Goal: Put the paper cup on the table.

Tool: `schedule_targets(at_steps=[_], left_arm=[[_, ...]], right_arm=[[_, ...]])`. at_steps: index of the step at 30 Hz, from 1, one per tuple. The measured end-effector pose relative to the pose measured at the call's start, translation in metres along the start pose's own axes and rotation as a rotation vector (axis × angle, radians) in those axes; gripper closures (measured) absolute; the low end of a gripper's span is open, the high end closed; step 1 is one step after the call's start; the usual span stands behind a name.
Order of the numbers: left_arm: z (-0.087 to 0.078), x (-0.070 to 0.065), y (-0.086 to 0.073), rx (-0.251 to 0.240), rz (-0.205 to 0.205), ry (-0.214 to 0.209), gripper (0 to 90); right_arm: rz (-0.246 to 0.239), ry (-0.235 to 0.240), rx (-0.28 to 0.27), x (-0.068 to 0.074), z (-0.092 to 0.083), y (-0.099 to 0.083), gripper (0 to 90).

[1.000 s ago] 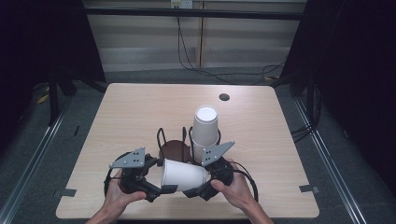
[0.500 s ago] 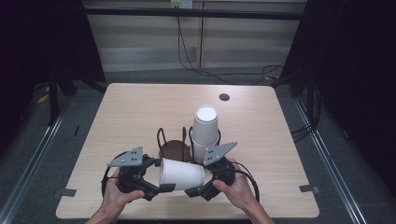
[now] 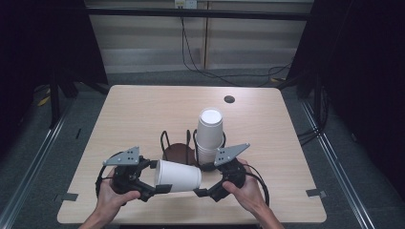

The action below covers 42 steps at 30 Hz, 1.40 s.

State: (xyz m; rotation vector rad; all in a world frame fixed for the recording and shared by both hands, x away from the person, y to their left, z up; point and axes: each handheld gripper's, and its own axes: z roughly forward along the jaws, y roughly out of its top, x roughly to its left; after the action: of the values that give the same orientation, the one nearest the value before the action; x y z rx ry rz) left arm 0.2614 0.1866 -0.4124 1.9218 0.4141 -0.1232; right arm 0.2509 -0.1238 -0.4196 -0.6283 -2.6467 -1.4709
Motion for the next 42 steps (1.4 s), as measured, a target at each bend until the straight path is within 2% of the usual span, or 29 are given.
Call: schedule_targets(at_steps=[7,11,12,15,19,20,22,28,31,35,38,39,42], left_arm=[[-0.005,0.003,0.002,0.016,-0.010,0.026,13.5],[-0.006,0.003,0.003,0.058,0.000,0.040,13.4],[-0.007,0.004,0.003,0.076,-0.010,0.037,13.2],[-0.009,0.006,0.004,0.094,-0.022,0.044,13.1],[-0.011,0.007,0.005,0.124,-0.011,0.067,13.1],[-0.012,0.008,0.005,0.122,-0.015,0.068,13.1],[-0.016,0.010,0.005,0.116,-0.021,0.099,13.1],[-0.026,0.013,0.004,0.120,-0.024,0.119,13.0],[-0.029,0.013,0.002,0.134,-0.016,0.134,12.8],[-0.039,0.015,-0.004,0.154,-0.049,0.148,12.8],[-0.044,0.015,-0.002,0.172,-0.044,0.153,12.7],[-0.049,0.014,0.000,0.177,-0.043,0.175,12.7],[-0.056,0.016,-0.001,0.172,-0.050,0.206,12.7]], right_arm=[[0.020,-0.020,-0.005,-0.006,-0.002,-0.001,13.9],[0.036,-0.036,-0.018,-0.009,-0.004,-0.002,13.9],[0.039,-0.037,-0.023,-0.009,-0.005,-0.002,13.8],[0.035,-0.047,-0.026,-0.009,-0.007,-0.003,13.9],[0.034,-0.057,-0.028,-0.009,-0.009,-0.003,13.9],[0.035,-0.059,-0.029,-0.010,-0.009,-0.004,13.9],[0.046,-0.059,-0.038,-0.011,-0.009,-0.005,13.9],[0.055,-0.070,-0.038,-0.013,-0.010,-0.007,14.0],[0.056,-0.075,-0.037,-0.014,-0.010,-0.009,14.0],[0.059,-0.071,-0.044,-0.013,-0.009,-0.009,13.9],[0.053,-0.077,-0.045,-0.011,-0.009,-0.007,14.0],[0.050,-0.078,-0.045,-0.010,-0.009,-0.007,14.0],[0.049,-0.083,-0.047,-0.010,-0.011,-0.007,14.0]])
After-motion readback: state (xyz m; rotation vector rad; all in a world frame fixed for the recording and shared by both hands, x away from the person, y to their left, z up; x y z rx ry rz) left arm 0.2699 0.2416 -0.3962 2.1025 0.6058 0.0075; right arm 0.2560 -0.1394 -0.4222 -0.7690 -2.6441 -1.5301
